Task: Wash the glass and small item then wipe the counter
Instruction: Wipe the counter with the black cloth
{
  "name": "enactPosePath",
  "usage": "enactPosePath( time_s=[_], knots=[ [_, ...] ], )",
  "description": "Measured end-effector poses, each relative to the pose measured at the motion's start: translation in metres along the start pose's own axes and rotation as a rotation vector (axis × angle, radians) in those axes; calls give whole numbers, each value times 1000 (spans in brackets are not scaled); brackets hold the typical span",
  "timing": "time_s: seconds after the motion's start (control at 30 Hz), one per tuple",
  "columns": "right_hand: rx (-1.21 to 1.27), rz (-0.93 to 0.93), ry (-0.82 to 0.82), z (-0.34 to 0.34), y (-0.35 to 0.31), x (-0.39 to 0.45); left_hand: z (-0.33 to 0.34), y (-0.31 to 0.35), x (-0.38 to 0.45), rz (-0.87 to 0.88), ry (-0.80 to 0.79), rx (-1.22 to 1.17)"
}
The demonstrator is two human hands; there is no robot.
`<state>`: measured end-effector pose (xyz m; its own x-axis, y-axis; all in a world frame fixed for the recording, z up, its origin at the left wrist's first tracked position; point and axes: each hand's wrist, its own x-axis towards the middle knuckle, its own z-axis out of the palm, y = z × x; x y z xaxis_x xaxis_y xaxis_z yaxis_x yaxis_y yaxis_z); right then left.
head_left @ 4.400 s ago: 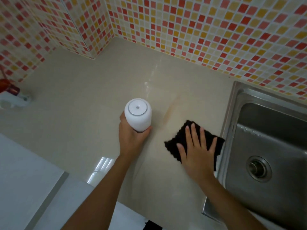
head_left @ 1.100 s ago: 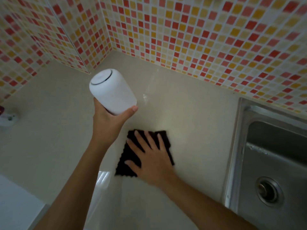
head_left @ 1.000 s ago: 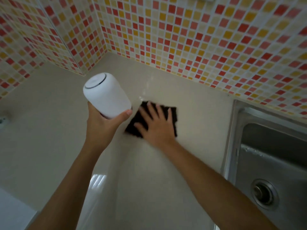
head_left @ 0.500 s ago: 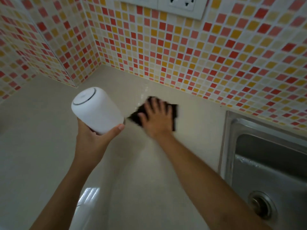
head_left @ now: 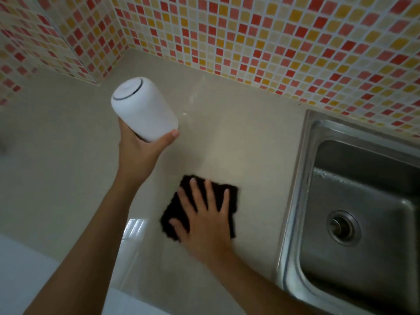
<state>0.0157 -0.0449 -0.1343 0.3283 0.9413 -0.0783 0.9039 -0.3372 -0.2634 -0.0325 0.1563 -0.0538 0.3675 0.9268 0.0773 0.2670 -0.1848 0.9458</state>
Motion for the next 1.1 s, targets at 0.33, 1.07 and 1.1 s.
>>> enactPosePath(
  time_s=[0.33,1.07,1.1],
  knots=[
    [-56,353,13,-40,131,161,-22,6,-4,37,45,70],
    [-134,241,26,-33,131,-9,28,27,-31,88,-114,-28],
    [-120,213,33,-26,112,-34,30,27,-30,91,-127,-27]
  ],
)
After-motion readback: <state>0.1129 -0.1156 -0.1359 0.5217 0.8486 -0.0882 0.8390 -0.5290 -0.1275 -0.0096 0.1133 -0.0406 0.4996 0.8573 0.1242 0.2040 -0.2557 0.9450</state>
